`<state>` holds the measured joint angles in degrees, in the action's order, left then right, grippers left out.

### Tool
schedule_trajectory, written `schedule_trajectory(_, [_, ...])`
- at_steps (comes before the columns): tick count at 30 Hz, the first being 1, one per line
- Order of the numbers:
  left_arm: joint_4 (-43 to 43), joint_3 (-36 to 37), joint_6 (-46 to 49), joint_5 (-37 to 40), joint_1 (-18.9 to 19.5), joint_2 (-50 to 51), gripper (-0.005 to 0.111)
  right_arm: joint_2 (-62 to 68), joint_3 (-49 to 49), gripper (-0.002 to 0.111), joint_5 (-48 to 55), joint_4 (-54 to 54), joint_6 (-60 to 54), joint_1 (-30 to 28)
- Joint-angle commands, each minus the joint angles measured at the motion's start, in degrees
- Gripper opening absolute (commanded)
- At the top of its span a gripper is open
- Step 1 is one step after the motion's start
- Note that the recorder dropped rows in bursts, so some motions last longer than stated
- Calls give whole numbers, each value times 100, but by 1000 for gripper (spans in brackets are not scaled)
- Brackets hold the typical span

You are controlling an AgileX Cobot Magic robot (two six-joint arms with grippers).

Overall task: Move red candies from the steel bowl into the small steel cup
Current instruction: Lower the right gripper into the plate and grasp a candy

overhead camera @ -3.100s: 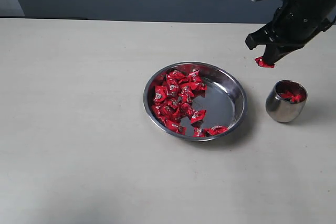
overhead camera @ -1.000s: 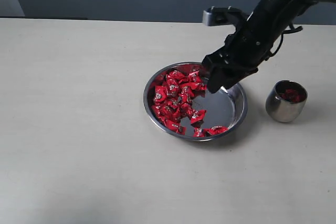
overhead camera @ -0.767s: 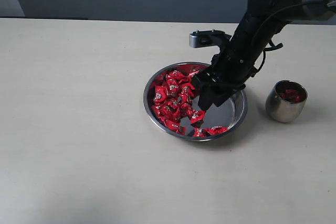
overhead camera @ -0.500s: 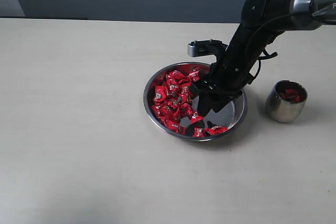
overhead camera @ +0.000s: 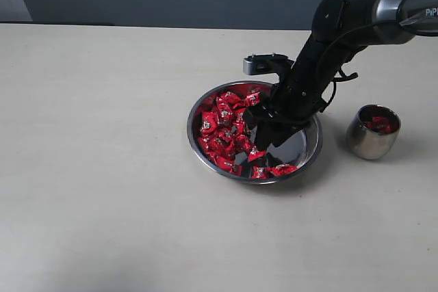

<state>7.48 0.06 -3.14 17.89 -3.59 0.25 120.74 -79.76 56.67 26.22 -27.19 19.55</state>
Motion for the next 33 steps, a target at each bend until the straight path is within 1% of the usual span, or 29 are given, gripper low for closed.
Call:
schedule_trajectory(1, [9,-6,-32,-30,-61,-25,0,-14,5,36,-49,42,-18,-6])
schedule_trajectory(27, [9,-6,-32,-30,-61,-25,0,187,5,36,-202,139,-26,-6])
schedule_trajectory(28, [9,-6,-32,-30,-61,-25,0,187,5,33,-202,139,-26,-6])
schedule_trajectory(30, [9,-6,-32,-30,-61,-25,0,187,5,24,-202,139,-67,-6])
schedule_trajectory(33, [9,-6,-32,-30,-61,-25,0,187,5,6,-202,151,-144,-6])
